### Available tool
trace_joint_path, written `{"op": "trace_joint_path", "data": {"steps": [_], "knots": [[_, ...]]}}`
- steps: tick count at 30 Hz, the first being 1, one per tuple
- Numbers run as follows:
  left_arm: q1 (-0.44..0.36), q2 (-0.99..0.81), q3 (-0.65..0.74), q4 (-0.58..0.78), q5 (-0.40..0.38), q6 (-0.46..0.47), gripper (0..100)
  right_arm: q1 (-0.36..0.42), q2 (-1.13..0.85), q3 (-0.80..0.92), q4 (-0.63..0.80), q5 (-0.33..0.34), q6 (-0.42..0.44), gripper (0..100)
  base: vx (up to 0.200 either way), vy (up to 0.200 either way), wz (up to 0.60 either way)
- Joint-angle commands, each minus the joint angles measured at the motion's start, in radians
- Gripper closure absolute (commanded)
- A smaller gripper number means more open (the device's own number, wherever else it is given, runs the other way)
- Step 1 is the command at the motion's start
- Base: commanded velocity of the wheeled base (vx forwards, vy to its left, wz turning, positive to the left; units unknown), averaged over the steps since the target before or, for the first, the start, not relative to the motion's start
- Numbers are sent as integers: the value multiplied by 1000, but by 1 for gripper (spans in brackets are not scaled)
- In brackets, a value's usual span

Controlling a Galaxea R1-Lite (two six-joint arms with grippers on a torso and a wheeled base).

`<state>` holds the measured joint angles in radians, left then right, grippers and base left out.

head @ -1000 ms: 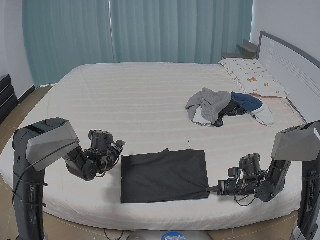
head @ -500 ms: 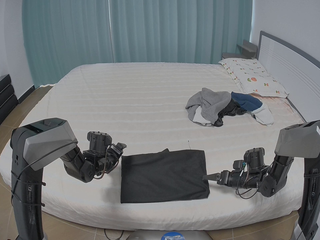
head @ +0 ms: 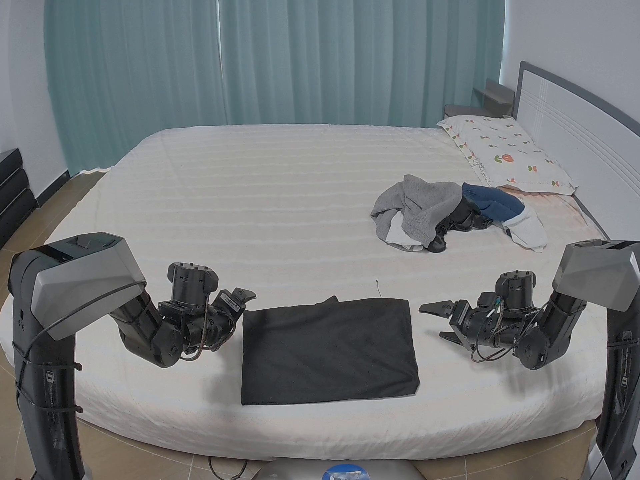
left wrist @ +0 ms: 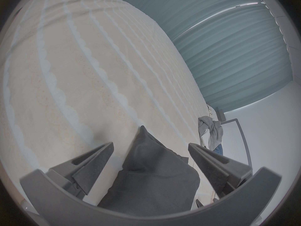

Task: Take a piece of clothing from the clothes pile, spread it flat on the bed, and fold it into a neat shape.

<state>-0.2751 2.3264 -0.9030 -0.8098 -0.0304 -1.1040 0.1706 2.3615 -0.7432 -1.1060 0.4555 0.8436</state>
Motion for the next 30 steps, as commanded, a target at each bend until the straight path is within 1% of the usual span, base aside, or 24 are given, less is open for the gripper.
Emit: {"op": "trace_joint_path", "data": {"steps": [1, 3, 7, 9, 11, 12, 13, 15, 20, 23, 25, 26, 30], "knots": [[-1, -5, 3, 3, 1, 0, 0, -3, 30, -15, 0, 0, 0, 0, -200, 0, 0], [-1, -4, 4, 1, 1, 1, 0, -3, 32, -16, 0, 0, 0, 0, -200, 0, 0], [-7, 2, 12, -2, 4, 10, 0, -3, 39, -21, 1, -1, 0, 0, 0, 0, 0], [-12, 2, 19, -5, 7, 36, 0, -2, 41, -22, 1, -1, 0, 0, 0, 0, 0], [-12, 4, 30, -6, 9, 96, 0, -2, 42, -24, 1, -1, 0, 0, 0, 0, 0], [-12, 4, 30, -6, 9, 96, 0, -2, 42, -24, 1, -1, 0, 0, 0, 0, 0], [-13, 8, 38, -8, 7, 142, 0, 0, 44, -24, 1, -1, 0, 0, 0, 0, 0], [-13, 13, 35, -11, 7, 164, 0, 0, 44, -24, 1, -1, 0, 0, 0, 0, 0], [-13, 34, 21, -46, -2, 174, 0, 0, 45, -24, 1, -1, -1, 0, 0, 0, 0], [-21, 56, 35, -91, -11, 250, 0, 1, 45, -24, 1, -1, -1, 0, 0, 0, 0], [-21, 57, 35, -92, -13, 253, 0, 1, 45, -24, 1, -1, -1, 0, 0, 0, 0], [-24, 88, 36, -112, -25, 311, 0, 3, 45, -24, 1, -1, -1, 0, 0, 0, 0], [-29, 94, 38, -120, -29, 337, 0, 3, 45, -25, 1, -1, -1, 0, 0, 0, 0]]}}
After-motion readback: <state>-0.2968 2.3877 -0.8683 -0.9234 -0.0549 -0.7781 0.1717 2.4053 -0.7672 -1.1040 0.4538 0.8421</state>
